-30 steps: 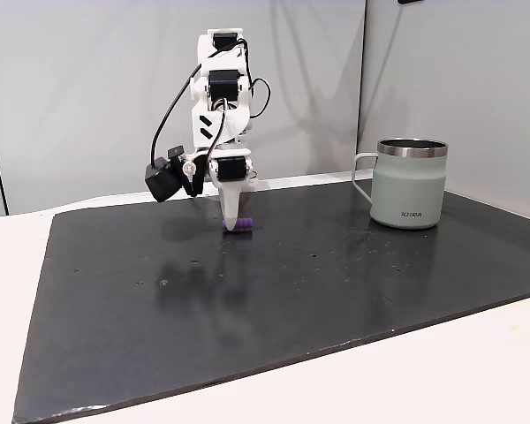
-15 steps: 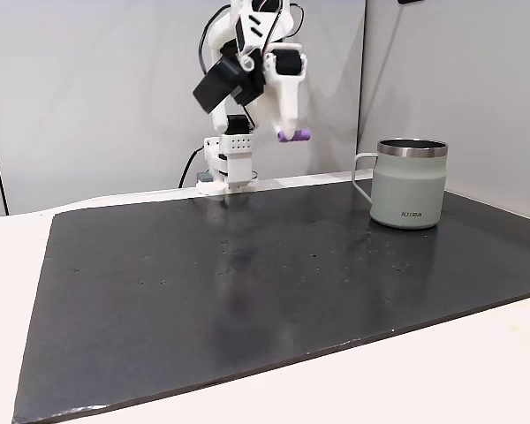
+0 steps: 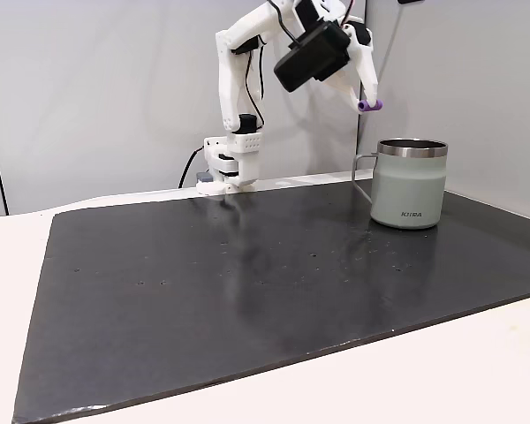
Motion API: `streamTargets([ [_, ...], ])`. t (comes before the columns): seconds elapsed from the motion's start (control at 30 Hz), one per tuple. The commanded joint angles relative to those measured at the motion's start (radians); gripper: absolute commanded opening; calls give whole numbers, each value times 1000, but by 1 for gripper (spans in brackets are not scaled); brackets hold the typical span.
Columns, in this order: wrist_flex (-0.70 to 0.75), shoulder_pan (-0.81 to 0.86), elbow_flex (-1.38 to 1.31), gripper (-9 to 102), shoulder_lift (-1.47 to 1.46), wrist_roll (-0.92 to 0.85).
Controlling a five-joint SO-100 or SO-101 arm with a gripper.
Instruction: Grasp a pengrip and put it in the cup.
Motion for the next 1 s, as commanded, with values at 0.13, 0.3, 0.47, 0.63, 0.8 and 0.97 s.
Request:
streamTargets([
  [0.13,-49,-87,-140,0,-106,25],
  [0.3,-49,-138,-206,0,-192,49],
  [0.47,-49,-176,-229,0,-242,61],
  [0.63,-49,-190,-229,12,-256,89],
  [0.8,-46,-192,-229,19,-253,121],
  [0.97,-35,-193,-229,19,-253,117],
])
